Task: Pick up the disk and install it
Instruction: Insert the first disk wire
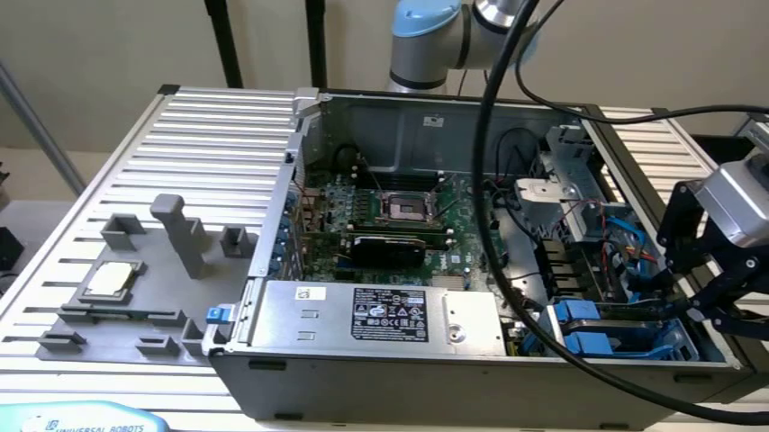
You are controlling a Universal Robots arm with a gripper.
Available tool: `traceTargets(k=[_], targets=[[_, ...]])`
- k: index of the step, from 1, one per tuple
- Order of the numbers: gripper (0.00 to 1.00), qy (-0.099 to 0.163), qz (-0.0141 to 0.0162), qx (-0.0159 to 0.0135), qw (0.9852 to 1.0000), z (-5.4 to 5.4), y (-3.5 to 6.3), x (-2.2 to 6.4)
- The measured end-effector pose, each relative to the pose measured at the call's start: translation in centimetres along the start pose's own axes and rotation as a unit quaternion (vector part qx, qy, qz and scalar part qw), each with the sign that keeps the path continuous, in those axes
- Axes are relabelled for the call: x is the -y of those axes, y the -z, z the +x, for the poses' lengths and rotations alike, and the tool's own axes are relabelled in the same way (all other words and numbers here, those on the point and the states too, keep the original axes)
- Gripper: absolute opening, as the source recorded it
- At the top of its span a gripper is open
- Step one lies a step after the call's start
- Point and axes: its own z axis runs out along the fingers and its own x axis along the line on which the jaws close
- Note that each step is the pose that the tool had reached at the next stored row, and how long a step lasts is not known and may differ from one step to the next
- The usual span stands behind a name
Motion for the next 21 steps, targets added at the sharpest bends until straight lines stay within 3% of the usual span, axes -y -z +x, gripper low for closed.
traceTargets(k=[9, 10, 15, 17, 18, 21], targets=[[0.32, 0.011, -0.0003, 0.0025, 0.9999, 0.05, -0.13, 0.14], [0.25, 0.011, -0.0004, 0.0026, 0.9999, 0.05, -0.14, 0.15], [0.25, 0.013, -0.0004, 0.0034, 0.9999, 0.06, -0.17, 0.2], [0.22, 0.013, -0.0004, 0.0037, 0.9999, 0.06, -0.17, 0.21], [0.16, 0.013, -0.0004, 0.0039, 0.9999, 0.06, -0.17, 0.21], [0.16, 0.014, -0.0005, 0.0039, 0.9999, 0.06, -0.16, 0.21]])
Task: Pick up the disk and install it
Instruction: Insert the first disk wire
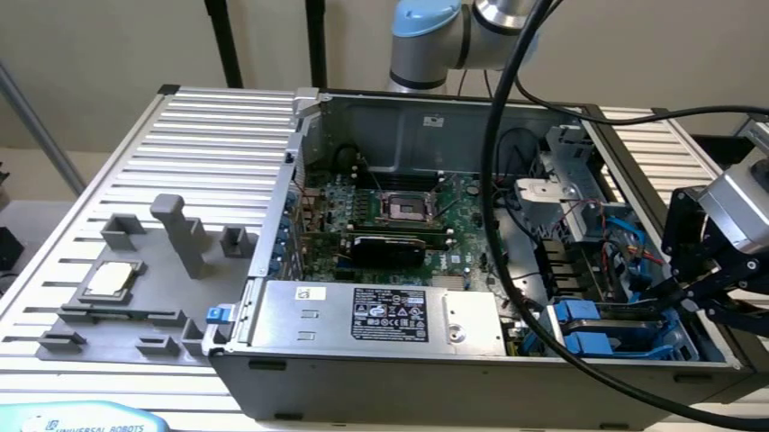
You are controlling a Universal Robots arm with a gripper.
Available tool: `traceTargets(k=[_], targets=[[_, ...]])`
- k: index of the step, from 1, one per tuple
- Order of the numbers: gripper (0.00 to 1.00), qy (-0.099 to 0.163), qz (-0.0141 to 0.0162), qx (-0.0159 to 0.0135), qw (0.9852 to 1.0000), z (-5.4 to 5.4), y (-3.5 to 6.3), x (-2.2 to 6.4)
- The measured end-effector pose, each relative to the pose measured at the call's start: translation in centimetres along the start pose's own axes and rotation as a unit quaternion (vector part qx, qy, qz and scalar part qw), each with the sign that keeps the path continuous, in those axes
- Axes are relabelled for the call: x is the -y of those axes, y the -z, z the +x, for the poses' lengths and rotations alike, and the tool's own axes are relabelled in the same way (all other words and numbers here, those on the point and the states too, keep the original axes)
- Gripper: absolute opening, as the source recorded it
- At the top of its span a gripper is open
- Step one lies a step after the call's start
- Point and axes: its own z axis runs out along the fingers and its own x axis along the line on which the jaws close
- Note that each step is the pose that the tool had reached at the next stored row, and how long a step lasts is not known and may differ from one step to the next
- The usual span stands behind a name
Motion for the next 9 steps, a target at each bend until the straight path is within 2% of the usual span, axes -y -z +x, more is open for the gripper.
traceTargets(k=[5, 9], targets=[[0.16, 0.0, -0.0001, -0.0001, 1.0, -0.3, 0.33, -0.36], [0.16, 0.0, -0.0001, -0.0001, 1.0, -0.7, 0.28, -1.67]])
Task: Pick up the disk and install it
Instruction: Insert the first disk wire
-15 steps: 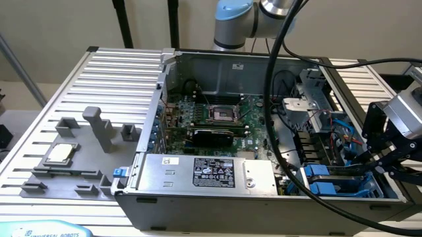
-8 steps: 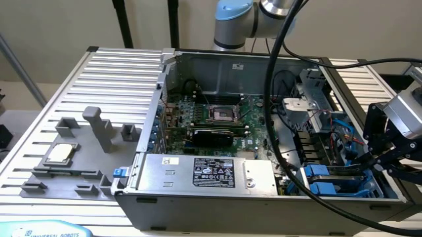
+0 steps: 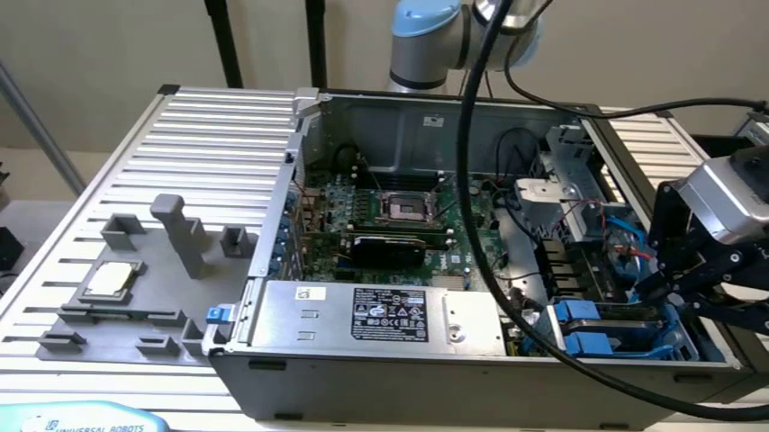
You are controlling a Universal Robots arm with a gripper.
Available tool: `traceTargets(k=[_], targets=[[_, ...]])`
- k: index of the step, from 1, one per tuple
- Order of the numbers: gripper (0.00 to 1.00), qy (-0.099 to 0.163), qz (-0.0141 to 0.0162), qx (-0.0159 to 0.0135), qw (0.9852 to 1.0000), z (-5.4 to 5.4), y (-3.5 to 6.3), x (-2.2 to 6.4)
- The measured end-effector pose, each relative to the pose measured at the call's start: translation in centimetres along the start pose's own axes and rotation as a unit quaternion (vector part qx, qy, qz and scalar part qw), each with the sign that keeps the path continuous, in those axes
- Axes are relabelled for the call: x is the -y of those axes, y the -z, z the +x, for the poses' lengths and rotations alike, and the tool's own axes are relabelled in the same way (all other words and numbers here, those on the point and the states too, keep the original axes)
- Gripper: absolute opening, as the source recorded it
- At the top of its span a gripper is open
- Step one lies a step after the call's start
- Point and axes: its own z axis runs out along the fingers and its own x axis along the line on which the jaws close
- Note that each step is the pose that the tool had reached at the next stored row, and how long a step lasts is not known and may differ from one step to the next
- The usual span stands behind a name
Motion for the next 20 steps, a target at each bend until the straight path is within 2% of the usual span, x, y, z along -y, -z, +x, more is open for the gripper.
traceTargets(k=[2, 4, 7, 10, 13, 17, 20], targets=[[0.16, 0.0, 0.0, -0.0001, 1.0, -0.25, -0.05, -0.79], [0.16, -0.001, -0.0001, -0.0006, 1.0, -0.35, -0.08, -1.17], [0.16, -0.009, 0.0005, -0.0022, 1.0, -0.36, -0.13, -1.24], [0.16, -0.028, 0.0032, -0.003, 0.9996, -0.36, -0.16, -1.25], [0.16, -0.052, 0.0066, -0.0032, 0.9986, -0.35, -0.2, -1.25], [0.16, -0.081, 0.0109, -0.004, 0.9967, -0.35, -0.26, -1.25], [0.16, -0.097, 0.0128, -0.008, 0.9952, -0.33, -0.37, -1.25]])
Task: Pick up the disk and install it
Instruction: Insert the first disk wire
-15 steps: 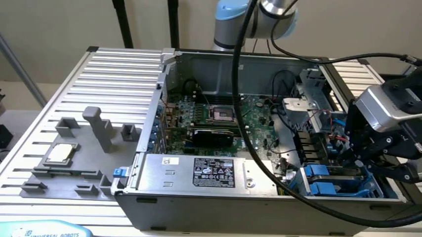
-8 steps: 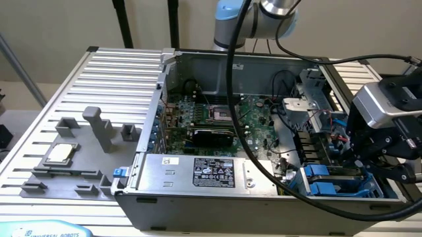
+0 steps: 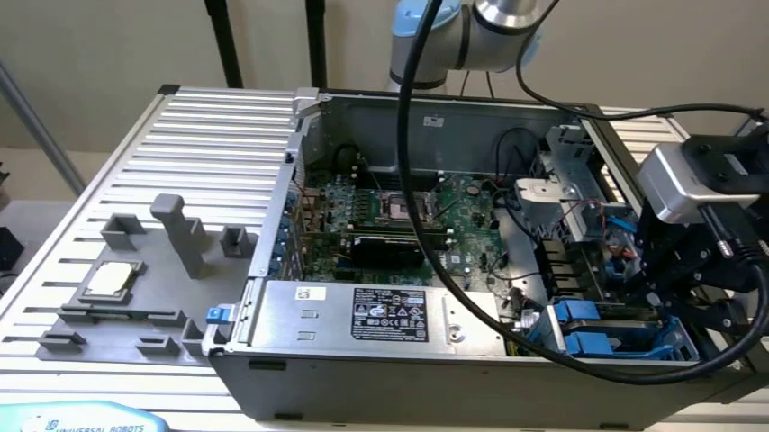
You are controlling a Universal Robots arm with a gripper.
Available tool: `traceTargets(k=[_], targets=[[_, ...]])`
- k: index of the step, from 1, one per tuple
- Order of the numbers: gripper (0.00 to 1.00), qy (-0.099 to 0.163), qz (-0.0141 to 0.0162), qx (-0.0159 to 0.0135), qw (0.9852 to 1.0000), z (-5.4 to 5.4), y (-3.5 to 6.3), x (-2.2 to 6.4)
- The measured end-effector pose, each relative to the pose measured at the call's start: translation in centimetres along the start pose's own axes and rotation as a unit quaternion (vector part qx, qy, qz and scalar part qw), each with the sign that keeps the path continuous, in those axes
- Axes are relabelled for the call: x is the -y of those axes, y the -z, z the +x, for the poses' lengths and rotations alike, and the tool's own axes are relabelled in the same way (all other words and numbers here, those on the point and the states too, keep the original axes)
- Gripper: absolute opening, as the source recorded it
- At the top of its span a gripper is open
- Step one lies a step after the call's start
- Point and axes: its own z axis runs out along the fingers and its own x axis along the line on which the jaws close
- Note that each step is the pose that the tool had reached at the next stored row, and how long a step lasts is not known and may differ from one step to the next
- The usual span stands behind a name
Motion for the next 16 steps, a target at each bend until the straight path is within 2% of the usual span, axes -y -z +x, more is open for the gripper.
traceTargets(k=[4, 9, 13, 16], targets=[[0.16, -0.015, 0.0016, -0.0061, 0.9999, 0.04, -0.24, 0.0], [0.16, -0.021, 0.001, -0.0125, 0.9997, -0.16, -0.38, 0.0], [0.16, -0.024, 0.0012, -0.0213, 0.9995, -0.38, -0.43, 0.0], [0.16, -0.025, 0.0014, -0.0253, 0.9994, -0.6, -0.49, 0.0]])
